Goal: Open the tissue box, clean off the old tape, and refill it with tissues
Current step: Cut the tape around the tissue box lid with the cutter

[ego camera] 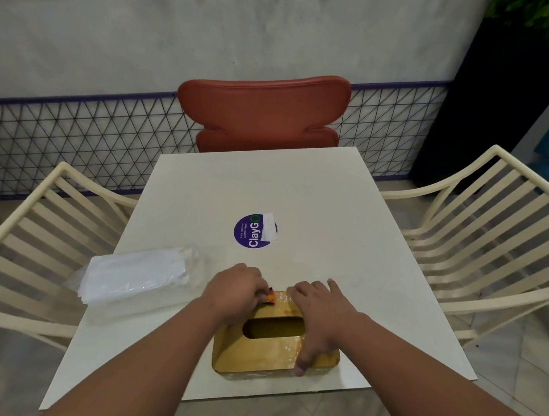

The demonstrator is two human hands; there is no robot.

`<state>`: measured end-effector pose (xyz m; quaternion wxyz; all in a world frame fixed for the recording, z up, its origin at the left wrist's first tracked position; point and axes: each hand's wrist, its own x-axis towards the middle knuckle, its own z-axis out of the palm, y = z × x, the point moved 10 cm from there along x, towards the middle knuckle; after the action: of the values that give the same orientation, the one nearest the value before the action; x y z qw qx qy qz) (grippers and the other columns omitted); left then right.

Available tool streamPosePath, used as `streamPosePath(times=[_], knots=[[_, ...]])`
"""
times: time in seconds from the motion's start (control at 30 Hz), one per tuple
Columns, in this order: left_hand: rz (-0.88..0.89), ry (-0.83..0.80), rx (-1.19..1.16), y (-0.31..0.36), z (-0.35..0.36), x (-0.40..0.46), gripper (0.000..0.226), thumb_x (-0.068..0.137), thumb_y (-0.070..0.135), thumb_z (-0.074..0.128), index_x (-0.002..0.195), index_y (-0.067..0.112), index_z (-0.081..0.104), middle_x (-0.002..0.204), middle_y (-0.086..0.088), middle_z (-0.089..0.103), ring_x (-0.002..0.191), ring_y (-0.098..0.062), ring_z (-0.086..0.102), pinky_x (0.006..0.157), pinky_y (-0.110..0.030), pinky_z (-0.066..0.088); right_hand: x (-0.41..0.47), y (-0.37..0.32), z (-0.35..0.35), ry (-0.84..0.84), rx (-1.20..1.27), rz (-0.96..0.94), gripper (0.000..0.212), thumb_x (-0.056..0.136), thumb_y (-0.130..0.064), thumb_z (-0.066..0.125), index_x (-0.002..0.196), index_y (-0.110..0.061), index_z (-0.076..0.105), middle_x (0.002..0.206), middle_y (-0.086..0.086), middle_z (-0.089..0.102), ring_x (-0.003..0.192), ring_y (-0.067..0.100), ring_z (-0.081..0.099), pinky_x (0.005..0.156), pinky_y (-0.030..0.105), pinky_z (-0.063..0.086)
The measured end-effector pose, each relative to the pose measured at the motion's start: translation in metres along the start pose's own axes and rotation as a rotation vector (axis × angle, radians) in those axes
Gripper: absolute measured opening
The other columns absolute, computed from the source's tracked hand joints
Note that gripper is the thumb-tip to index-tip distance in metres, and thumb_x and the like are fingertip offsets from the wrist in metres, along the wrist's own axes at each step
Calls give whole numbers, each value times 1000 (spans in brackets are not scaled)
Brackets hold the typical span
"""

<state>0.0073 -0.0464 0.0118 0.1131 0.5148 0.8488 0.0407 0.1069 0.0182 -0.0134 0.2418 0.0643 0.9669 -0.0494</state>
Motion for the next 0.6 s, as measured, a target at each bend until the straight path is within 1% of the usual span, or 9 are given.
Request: streamPosePath(times=[0.1,0.17,0.3,0.37,0.5,0.6], knots=[[-51,-41,16,-26,2,-9,29,94,46,48,112,33,67,106,13,60,97,-10,49,81,-29,46,-1,0,-1,1,5,-2,135,50,-74,78,154,-22,9,156,1,19,142,28,20,118,55,5],[-40,-18,10,-18,0,-8,29,94,46,48,112,33,67,106,13,61,97,-10,49,81,-29,47,0,0,-1,1,1,-4,134,51,-74,78,153,-21,9,156,1,19,142,28,20,118,55,4],[41,24,27,19,1,2,31,95,44,47,116,31,66,107,11,61,96,-12,48,77,-29,45,0,0,0,-3,1,-6,134,52,-75,77,154,-22,8,157,1,18,143,28,18,118,56,3],[29,13,38,11,0,-3,31,95,44,46,117,32,65,107,11,60,96,-11,49,77,-28,45,-1,0,1,-3,4,-5,135,51,-75,77,154,-22,7,157,0,18,143,27,18,118,56,3],[-50,-23,17,-24,0,-21,31,95,47,45,114,33,66,107,14,60,98,-9,50,79,-26,45,-1,1,1,-2,22,-1,136,51,-75,77,154,-22,6,157,1,16,144,27,17,118,57,3],[-7,1,14,-5,0,-18,31,95,46,46,115,33,65,106,13,60,96,-9,49,77,-25,44,-2,1,1,-10,17,2,137,51,-74,78,154,-21,5,158,1,15,144,27,16,118,57,1]])
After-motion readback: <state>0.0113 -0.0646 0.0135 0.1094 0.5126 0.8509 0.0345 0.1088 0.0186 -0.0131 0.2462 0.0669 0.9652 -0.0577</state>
